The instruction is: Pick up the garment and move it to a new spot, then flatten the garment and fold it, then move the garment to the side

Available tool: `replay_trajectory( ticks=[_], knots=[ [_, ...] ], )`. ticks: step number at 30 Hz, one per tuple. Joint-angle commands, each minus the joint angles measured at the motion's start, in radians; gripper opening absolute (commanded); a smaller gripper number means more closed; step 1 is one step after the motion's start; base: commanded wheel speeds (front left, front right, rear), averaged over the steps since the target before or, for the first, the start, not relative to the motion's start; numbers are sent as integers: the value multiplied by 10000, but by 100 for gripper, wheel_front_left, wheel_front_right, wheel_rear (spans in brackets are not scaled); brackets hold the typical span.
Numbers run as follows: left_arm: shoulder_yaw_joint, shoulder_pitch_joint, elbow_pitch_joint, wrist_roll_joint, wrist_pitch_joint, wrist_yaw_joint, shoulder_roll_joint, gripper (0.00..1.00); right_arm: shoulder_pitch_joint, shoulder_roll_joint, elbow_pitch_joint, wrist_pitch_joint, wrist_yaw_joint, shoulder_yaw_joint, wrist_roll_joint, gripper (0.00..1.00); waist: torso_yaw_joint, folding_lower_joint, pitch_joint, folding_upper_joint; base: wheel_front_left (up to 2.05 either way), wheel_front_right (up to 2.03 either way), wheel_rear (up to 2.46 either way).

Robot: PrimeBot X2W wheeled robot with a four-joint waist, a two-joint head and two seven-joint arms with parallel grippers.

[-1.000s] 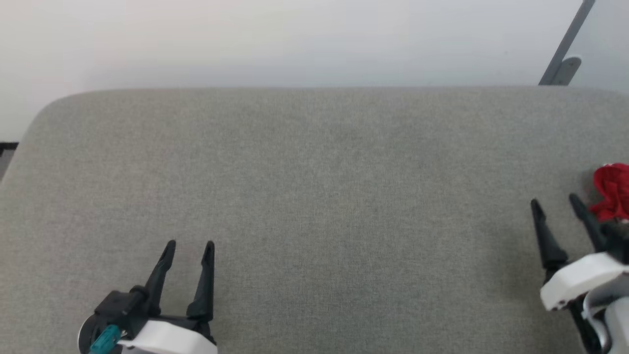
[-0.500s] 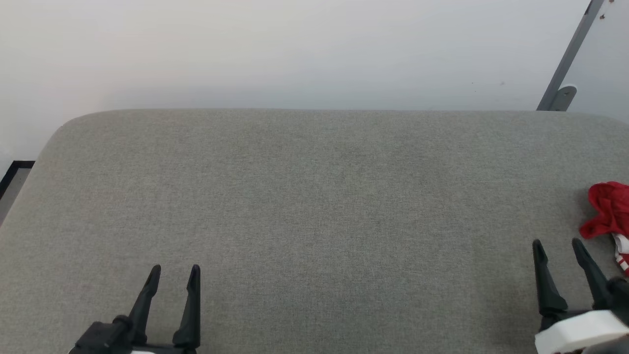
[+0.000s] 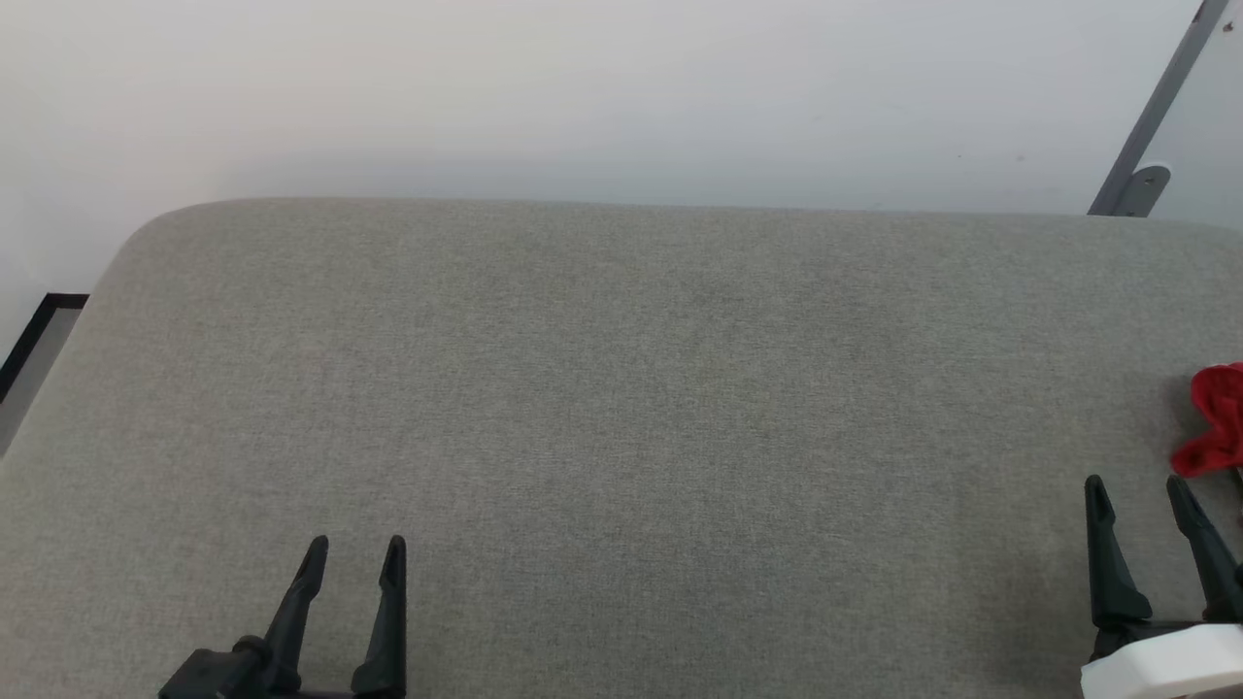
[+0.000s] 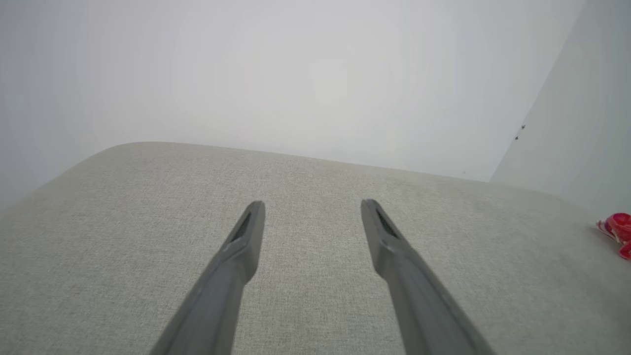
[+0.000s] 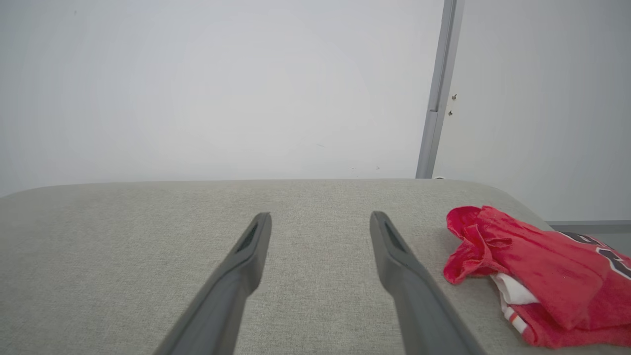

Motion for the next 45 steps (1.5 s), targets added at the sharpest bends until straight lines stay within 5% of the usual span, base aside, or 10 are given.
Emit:
replay_trajectory(
  ticks=[1,6,7,12,45],
  knots=[
    [-23,-146,-11,36,-47,12,-10,100,57,49,-97,39,-4,-6,-53,100,23,0,9,-1,0,0,0],
    [-172,-181,-106,-191,-47,12,39,100,66,58,-192,82,-4,3,-18,100,44,0,2,-1,0,0,0],
    [-169,-69,-67,-162,0,0,25,0,1,27,-163,60,0,15,-7,0,45,0,3,-1,0,0,0],
    [-232,64,402,-177,24,1,-70,0,116,247,296,69,0,117,34,0,44,0,3,-1,0,0,0],
    [245,-1077,1100,-5623,1214,3,-70,0,-682,720,615,1393,-1,187,5348,0,-218,0,-18,-1,0,0,0]
  ],
)
